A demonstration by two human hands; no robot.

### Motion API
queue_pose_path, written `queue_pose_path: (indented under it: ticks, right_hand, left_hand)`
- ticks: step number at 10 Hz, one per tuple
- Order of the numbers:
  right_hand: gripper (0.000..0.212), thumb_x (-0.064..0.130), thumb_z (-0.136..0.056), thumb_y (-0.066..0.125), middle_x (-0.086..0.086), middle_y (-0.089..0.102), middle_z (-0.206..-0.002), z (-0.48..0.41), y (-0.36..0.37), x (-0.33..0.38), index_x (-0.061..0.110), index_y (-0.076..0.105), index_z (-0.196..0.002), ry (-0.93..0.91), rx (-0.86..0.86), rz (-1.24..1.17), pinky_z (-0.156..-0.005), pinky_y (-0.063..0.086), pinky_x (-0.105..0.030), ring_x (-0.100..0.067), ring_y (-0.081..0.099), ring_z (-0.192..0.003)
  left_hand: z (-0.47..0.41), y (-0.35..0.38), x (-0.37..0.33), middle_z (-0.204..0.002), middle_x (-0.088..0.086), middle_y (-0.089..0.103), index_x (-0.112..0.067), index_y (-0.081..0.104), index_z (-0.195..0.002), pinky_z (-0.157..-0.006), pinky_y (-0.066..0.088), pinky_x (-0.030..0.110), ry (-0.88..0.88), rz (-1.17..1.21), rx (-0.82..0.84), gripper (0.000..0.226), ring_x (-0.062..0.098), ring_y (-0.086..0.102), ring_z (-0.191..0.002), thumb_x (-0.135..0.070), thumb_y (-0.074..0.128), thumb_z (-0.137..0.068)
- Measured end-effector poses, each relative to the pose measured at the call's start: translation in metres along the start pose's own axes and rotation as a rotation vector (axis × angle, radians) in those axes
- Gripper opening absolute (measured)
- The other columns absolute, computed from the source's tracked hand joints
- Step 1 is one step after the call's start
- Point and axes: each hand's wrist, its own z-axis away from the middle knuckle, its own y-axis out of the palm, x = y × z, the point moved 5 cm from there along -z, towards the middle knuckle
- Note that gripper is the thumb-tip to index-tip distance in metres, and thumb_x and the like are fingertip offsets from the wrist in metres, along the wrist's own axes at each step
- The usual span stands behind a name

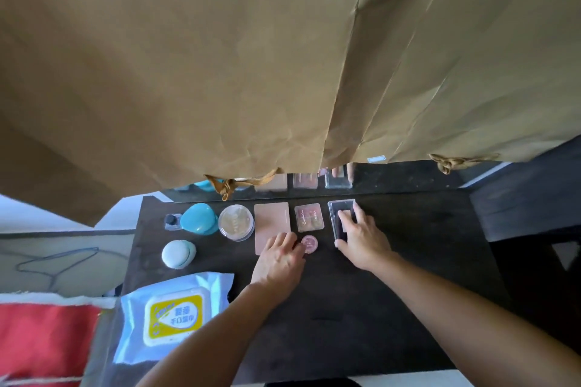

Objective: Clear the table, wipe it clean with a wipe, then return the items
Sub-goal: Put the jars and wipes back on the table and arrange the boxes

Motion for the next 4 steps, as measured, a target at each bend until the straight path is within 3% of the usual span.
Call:
queue_pose_path:
  ticks: [2, 3, 4]
  right_hand:
    - [0.037, 0.034, -0.089, 0.055, -0.004, 0.04, -0.135, 0.027, -0.016, 0.014, 0.02, 0.049, -0.122, -0.056, -0.068, 0.014, -0.083, 0.046, -0.037, -0.026, 0.041, -0.119]
    - [0.036, 0.034, -0.09, 0.054, -0.002, 0.048, -0.127, 0.043, -0.013, 0.026, 0.022, 0.051, -0.124, -0.128, -0.068, -0.023, -0.082, 0.047, -0.036, -0.023, 0.046, -0.116]
    - [0.035, 0.033, -0.09, 0.055, -0.001, 0.059, -0.119, 0.062, -0.014, 0.046, 0.023, 0.054, -0.123, -0.233, -0.109, -0.094, -0.082, 0.049, -0.034, -0.023, 0.055, -0.109]
  left_hand:
    - [0.055, -0.031, 0.014, -0.08, 0.004, 0.06, -0.016, 0.066, -0.078, -0.062, 0.052, 0.036, -0.198, -0.041, -0.046, 0.009, 0.026, 0.059, -0.07, -0.022, 0.068, -0.072]
    - [0.089, -0.037, 0.026, -0.079, 0.004, 0.058, -0.016, 0.062, -0.073, -0.058, 0.051, 0.036, -0.267, -0.069, -0.069, 0.021, 0.026, 0.057, -0.068, -0.028, 0.045, -0.079]
    - [0.122, -0.04, 0.041, -0.075, 0.007, 0.058, -0.014, 0.061, -0.07, -0.056, 0.05, 0.036, -0.309, -0.101, -0.087, 0.027, 0.028, 0.057, -0.064, -0.028, 0.04, -0.079]
